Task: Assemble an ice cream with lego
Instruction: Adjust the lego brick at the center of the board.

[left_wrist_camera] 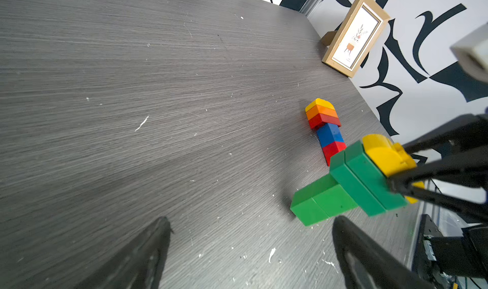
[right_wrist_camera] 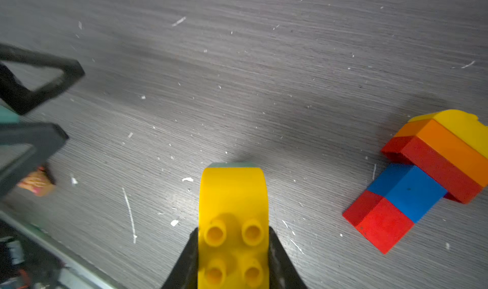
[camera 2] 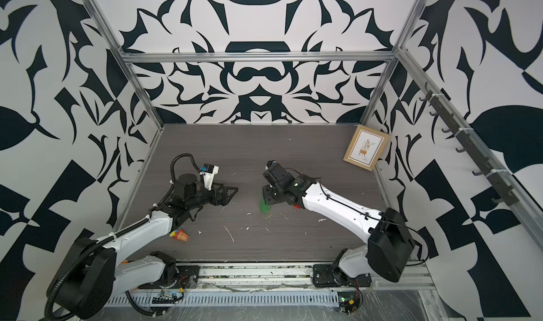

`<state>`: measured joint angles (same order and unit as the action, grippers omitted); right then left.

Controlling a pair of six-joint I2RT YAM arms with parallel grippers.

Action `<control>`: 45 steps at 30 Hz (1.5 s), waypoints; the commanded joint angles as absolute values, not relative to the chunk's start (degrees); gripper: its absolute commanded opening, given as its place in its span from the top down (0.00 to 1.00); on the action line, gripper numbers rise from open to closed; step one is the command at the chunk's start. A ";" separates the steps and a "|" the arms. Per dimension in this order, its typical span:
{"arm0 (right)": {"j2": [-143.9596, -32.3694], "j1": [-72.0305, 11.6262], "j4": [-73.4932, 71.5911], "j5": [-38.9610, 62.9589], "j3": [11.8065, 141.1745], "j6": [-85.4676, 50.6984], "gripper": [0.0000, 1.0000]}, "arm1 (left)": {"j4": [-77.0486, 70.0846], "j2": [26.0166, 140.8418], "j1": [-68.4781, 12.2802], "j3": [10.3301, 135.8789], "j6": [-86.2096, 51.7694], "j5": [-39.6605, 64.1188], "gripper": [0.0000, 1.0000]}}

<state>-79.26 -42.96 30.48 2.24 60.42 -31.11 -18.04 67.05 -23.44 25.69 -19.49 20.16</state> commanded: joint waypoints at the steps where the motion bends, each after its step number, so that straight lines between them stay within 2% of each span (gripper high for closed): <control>1: -76.90 -38.68 24.50 17.57 58.41 -32.50 0.84 | -17.90 66.30 -23.55 24.87 -18.82 19.60 0.01; 6: -78.98 -35.08 20.67 26.19 55.72 -33.71 0.84 | -17.92 66.88 -23.55 25.12 -18.75 19.61 0.01; 12: -81.69 -32.79 19.20 29.57 55.52 -33.13 0.83 | -17.71 66.97 -23.55 25.13 -18.47 19.30 0.01; 20: -84.82 -29.58 17.38 32.90 54.50 -32.63 0.77 | -17.78 67.52 -23.55 25.22 -18.43 19.05 0.01; 21: -84.90 -29.15 17.61 32.72 54.49 -32.47 0.71 | -17.79 67.53 -23.55 25.27 -18.41 19.09 0.01; 24: -85.02 -27.93 18.84 31.15 54.58 -31.61 0.65 | -17.69 67.29 -23.54 25.14 -18.45 19.00 0.01; 28: -85.59 -25.49 20.41 28.83 54.82 -30.64 0.49 | -17.58 66.93 -23.55 25.14 -18.41 18.97 0.01; 32: -86.72 -23.58 21.48 27.72 55.48 -29.56 0.43 | -17.41 66.23 -23.55 24.96 -18.38 18.77 0.01; 38: -84.59 -23.54 25.19 23.67 54.95 -28.28 0.41 | -17.57 65.32 -23.55 24.61 -18.72 18.41 0.01; 45: -76.31 -31.98 17.40 18.65 43.29 -36.61 0.38 | -18.11 65.08 -23.55 24.30 -20.15 17.90 0.01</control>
<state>-78.43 -28.56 20.69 22.13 45.91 -32.84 -17.76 65.93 -23.44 25.67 -19.46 18.61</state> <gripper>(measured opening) 0.619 0.992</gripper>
